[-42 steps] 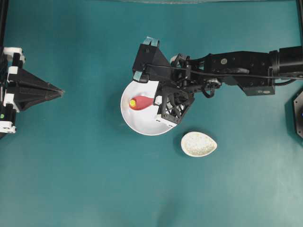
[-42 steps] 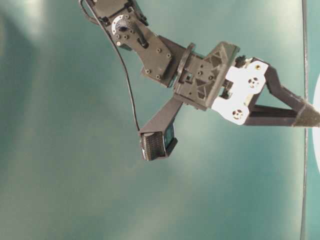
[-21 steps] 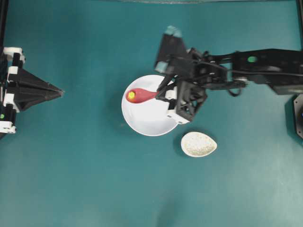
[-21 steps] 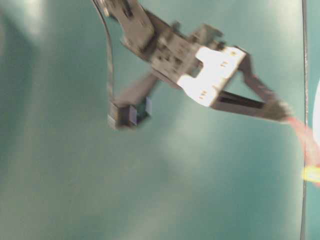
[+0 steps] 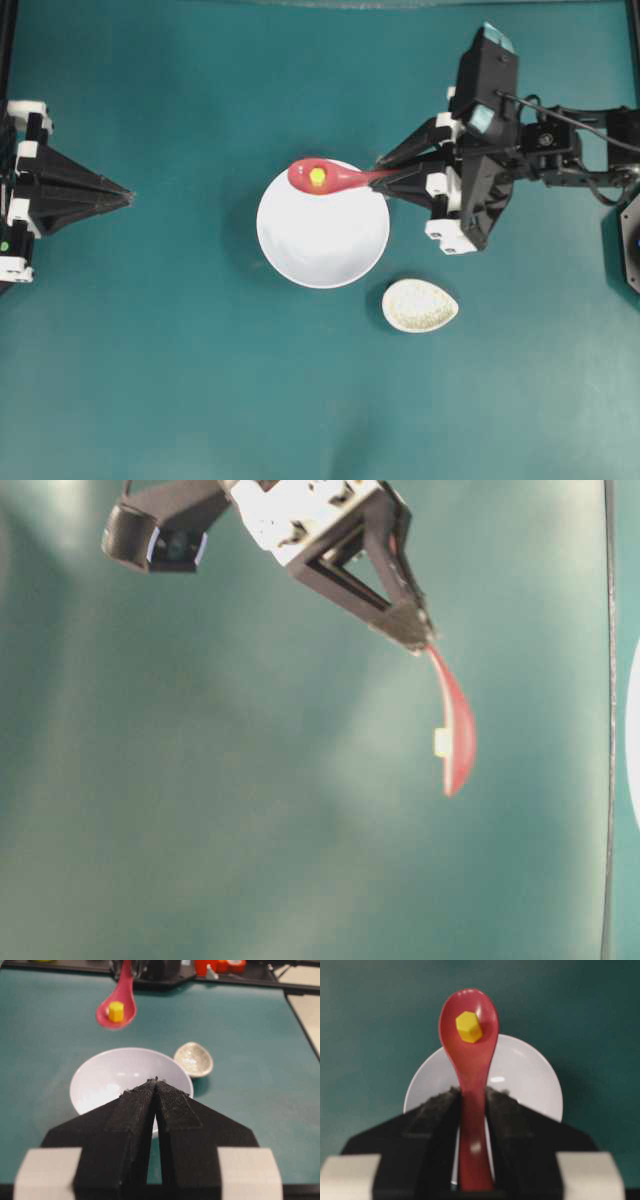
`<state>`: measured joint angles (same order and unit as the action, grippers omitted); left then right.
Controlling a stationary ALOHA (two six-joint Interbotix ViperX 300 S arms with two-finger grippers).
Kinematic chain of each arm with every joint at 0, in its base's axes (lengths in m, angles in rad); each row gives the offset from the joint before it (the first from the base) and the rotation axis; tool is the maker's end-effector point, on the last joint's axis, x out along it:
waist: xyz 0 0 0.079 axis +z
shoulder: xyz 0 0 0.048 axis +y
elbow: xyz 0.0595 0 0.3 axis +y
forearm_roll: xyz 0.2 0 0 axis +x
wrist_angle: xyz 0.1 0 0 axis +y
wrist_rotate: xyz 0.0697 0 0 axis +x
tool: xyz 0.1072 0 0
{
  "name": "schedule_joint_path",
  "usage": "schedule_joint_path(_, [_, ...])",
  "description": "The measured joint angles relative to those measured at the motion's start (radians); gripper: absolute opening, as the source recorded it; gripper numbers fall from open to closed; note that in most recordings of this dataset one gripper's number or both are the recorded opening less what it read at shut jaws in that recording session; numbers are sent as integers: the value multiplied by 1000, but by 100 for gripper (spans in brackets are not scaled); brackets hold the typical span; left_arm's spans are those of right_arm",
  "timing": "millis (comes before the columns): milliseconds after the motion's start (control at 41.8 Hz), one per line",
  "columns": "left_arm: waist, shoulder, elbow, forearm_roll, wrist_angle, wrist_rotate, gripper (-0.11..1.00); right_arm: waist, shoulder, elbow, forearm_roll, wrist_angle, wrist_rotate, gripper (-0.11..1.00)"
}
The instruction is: Scoop the yellow hexagonal prism block from the bowl with a spoon using the right arm.
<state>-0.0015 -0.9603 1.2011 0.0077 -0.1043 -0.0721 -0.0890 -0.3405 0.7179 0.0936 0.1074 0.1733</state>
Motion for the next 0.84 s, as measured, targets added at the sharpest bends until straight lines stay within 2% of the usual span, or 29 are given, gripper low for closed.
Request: schedule_joint_path(837, [0,0,0,2,0,12,1,11,-2,12,0,0,-9,23])
